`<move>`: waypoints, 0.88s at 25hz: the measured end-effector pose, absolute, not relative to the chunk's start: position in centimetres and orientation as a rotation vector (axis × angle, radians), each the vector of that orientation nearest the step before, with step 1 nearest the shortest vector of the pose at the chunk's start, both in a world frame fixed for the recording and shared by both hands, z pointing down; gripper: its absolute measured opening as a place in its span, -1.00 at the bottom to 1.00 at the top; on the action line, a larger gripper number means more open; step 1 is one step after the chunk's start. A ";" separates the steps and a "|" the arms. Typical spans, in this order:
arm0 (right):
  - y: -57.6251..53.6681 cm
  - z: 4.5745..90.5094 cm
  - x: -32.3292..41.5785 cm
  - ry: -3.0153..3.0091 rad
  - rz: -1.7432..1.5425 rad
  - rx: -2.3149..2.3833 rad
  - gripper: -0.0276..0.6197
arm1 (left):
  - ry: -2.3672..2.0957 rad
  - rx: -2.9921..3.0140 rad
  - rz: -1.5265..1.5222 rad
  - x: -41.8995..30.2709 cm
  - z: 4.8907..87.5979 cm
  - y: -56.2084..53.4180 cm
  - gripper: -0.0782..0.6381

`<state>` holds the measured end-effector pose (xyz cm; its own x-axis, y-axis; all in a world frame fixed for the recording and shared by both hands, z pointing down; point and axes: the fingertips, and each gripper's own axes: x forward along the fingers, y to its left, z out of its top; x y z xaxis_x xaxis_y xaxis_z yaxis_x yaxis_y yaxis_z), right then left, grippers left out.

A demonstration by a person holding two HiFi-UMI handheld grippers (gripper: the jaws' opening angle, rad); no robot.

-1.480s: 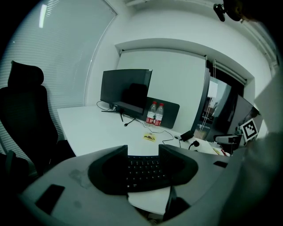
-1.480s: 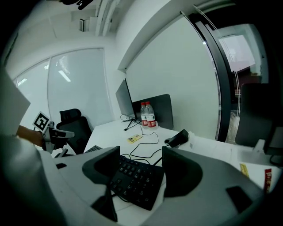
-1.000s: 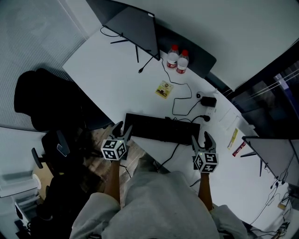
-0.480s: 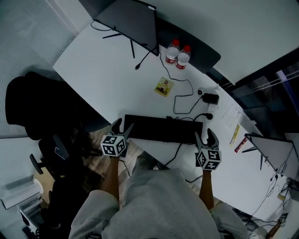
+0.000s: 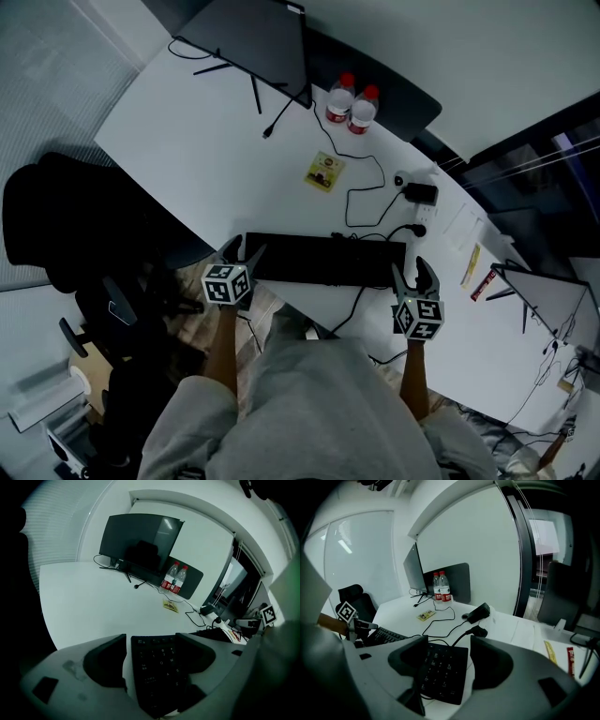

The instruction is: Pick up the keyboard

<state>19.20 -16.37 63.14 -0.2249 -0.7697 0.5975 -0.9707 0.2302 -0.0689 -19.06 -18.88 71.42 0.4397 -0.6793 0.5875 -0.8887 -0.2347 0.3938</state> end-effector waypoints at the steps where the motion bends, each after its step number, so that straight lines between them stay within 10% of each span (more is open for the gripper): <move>1: -16.4 63.2 19.3 -2.065 0.612 1.600 -0.05 | -1.308 1.987 0.391 -19.1 71.8 -18.9 0.06; 22: -16.5 64.0 20.8 -2.036 0.634 1.606 -0.07 | -1.260 1.965 0.468 -17.7 73.7 -19.5 0.08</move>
